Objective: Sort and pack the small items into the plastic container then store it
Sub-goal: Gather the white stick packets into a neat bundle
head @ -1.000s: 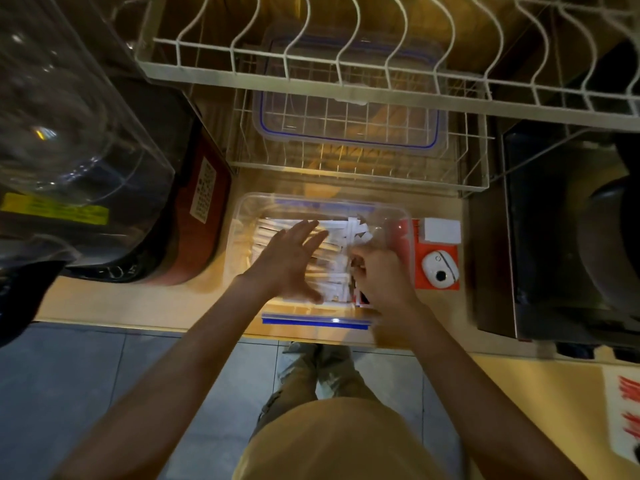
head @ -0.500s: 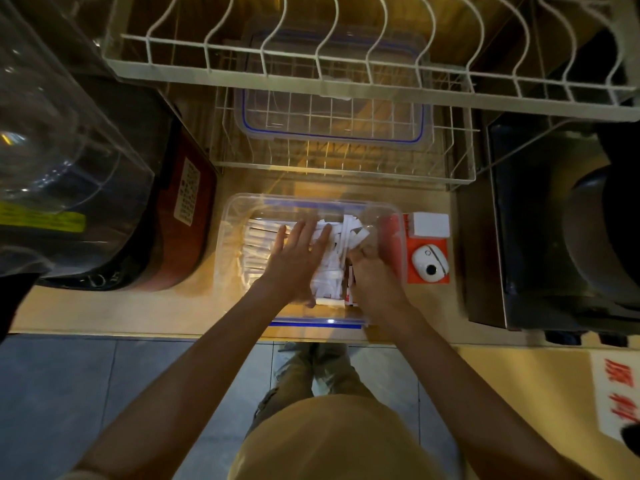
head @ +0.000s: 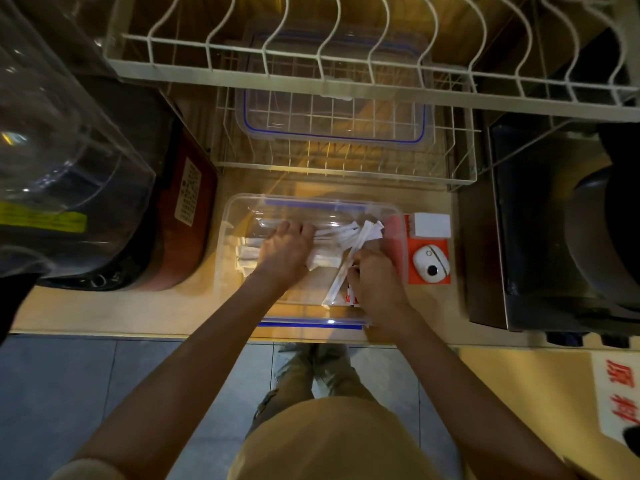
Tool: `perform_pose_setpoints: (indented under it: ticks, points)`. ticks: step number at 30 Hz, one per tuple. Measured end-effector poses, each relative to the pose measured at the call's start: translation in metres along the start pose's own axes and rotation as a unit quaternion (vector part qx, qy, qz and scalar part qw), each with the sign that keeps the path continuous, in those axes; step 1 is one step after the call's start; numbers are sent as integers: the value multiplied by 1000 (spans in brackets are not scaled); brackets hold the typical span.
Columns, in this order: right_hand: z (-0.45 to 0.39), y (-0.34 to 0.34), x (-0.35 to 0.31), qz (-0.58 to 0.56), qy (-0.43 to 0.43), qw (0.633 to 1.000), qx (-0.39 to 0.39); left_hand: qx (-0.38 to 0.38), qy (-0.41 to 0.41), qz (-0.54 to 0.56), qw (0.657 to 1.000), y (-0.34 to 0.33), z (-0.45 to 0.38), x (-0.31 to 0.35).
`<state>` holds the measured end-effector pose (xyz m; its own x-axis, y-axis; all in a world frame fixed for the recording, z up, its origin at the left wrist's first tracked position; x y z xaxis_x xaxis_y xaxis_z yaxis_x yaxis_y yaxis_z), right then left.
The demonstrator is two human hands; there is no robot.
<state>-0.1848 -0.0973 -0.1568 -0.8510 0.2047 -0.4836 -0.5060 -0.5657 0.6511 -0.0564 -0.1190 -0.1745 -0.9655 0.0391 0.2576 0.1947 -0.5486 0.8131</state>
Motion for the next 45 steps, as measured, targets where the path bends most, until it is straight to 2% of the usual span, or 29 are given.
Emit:
perform_pose_setpoints:
  ticks: [5,8,11,16,20,23,25,31,32,33,36,37,38,39,42,45]
  points:
    - [-2,6,13,-166,-60,984,37,-1,7,-11,1000,0,-5,-3]
    - [-3,0,20,-236,-105,965,32,-7,17,-12,1000,3,-6,-5]
    - [-9,-2,18,-274,-102,956,23,-9,26,30,999,1,-7,-11]
    - [-13,4,17,-351,-89,930,61,3,36,88,995,8,-3,-14]
    - [-13,-1,8,-513,-56,856,31,23,22,124,992,16,5,-11]
    - [-16,-2,-4,-573,-39,819,7,41,-4,157,987,21,13,-4]
    - [-17,-6,-8,-631,-43,774,-2,53,-12,179,982,21,17,-2]
    - [-13,-14,-21,-723,-6,689,-58,54,-1,258,965,11,20,-4]
    - [-12,-13,-26,-724,7,686,-72,53,-5,271,961,11,21,-3]
    - [-11,-11,-30,-708,20,701,-83,52,-10,279,959,12,22,-3]
    - [-6,2,-41,-552,70,828,-71,60,-15,294,954,15,25,-3]
    - [-3,8,-43,-505,73,859,-43,66,-17,296,953,17,26,-2]
    - [-2,14,-39,-479,64,876,-2,71,-22,297,952,20,28,0]
    - [-1,18,-31,-480,34,876,41,75,-34,294,952,21,30,2]
    - [0,17,-7,-547,-73,827,107,72,-65,291,952,23,34,12]
    - [5,21,-9,-539,-63,831,124,71,-64,320,943,24,36,14]
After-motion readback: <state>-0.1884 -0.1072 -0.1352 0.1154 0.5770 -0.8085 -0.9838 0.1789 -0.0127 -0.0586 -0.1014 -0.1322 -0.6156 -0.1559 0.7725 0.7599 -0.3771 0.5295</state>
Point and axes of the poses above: each hand's wrist, its own z-axis away from the middle knuckle, its own y-axis out of the back of the hand, x = y × z, the point moved 10 cm from there along -z, towards the middle knuckle, and after that the axes turned 8 degrees about -x, right-handed, at the moved point
